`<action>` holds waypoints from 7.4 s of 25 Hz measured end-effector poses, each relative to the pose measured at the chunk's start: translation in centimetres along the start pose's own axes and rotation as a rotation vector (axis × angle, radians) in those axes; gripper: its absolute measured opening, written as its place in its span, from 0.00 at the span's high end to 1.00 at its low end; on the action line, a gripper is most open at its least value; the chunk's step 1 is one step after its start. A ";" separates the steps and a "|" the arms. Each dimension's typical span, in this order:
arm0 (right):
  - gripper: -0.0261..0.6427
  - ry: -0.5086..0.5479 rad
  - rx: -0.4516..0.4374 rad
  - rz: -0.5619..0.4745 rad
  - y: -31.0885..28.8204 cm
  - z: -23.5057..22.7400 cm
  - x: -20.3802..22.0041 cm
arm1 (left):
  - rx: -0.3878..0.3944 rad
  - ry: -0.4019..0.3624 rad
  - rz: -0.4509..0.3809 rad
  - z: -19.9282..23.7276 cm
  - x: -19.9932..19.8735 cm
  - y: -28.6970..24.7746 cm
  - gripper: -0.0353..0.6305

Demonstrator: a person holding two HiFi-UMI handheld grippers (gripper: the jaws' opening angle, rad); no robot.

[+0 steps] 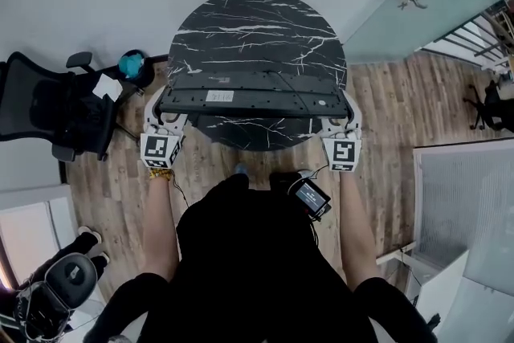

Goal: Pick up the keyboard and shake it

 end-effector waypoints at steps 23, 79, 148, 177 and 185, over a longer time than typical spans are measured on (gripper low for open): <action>0.60 -0.009 -0.091 0.042 -1.2 1.1 0.0 | -0.004 -0.006 0.005 1.2 0.0 0.5 0.51; 0.64 -0.440 -0.420 -0.062 -1.3 -0.5 1.3 | 0.020 0.048 -0.041 4.3 -1.1 -0.2 0.51; 0.70 -0.453 -0.553 0.475 2.2 8.6 19.6 | 0.137 0.113 0.538 -5.2 17.9 5.6 0.51; 0.69 -0.936 -0.497 0.498 -1.0 7.2 24.1 | 0.174 0.226 0.663 -4.6 21.1 1.7 0.51; 0.67 -1.003 -0.429 0.537 -0.8 7.8 25.5 | 0.175 0.288 0.719 -5.3 22.5 2.6 0.51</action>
Point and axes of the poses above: the fingertips, and each gripper's own axes: y backward along the fingers, z to its left, x out of its underside, the point moved 10 cm from there along y, backward along the fingers, and after that the axes turned 12 degrees about -x, right-handed, at the moved point
